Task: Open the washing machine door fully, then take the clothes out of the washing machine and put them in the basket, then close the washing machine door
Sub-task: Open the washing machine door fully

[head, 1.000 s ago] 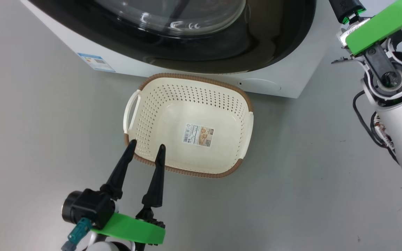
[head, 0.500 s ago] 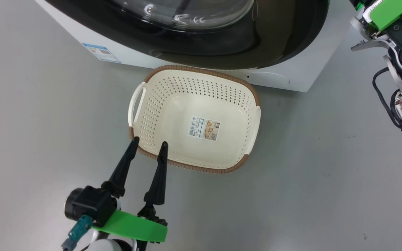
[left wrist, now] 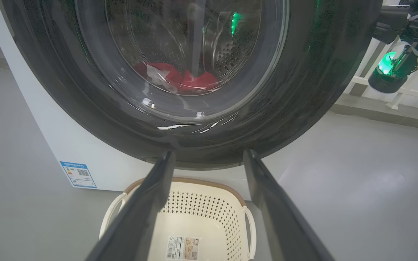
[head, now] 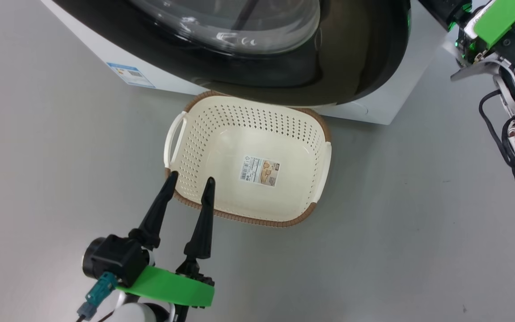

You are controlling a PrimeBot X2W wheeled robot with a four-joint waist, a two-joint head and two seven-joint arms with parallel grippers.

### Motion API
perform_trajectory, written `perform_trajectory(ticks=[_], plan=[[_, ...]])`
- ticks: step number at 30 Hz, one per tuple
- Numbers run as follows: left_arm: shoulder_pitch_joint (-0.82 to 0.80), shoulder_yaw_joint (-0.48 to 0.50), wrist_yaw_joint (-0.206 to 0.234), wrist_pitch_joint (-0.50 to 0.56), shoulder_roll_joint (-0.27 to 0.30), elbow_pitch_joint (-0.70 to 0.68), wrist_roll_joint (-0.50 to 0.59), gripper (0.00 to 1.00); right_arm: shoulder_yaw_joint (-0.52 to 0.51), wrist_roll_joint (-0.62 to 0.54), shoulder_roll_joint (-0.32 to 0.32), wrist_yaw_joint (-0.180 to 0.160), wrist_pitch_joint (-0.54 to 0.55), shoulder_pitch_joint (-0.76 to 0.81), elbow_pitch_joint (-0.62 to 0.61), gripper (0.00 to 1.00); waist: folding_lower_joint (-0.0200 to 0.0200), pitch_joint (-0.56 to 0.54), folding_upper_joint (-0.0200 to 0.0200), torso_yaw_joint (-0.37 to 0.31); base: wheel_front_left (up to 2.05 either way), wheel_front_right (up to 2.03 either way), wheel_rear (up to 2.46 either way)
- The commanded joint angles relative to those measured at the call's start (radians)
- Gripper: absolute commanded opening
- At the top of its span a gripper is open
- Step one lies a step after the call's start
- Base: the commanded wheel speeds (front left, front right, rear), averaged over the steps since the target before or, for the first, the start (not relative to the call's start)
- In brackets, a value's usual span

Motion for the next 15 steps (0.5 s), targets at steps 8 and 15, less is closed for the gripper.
perform_trajectory(ticks=[8, 15], plan=[[0.018, 0.037, 0.006, -0.012, 0.011, -0.014, 0.005, 1.00, 0.008, 0.012, 0.033, 0.007, 0.065, 0.094, -0.058, 0.00, 0.0000, -0.052, -0.0001, -0.008, 0.00, 0.00, 0.00], [0.035, 0.051, 0.003, -0.012, 0.011, -0.013, 0.013, 1.00, 0.018, 0.009, 0.050, 0.007, 0.106, 0.148, -0.082, 0.00, 0.0000, -0.084, -0.0001, -0.014, 0.00, 0.00, 0.00]])
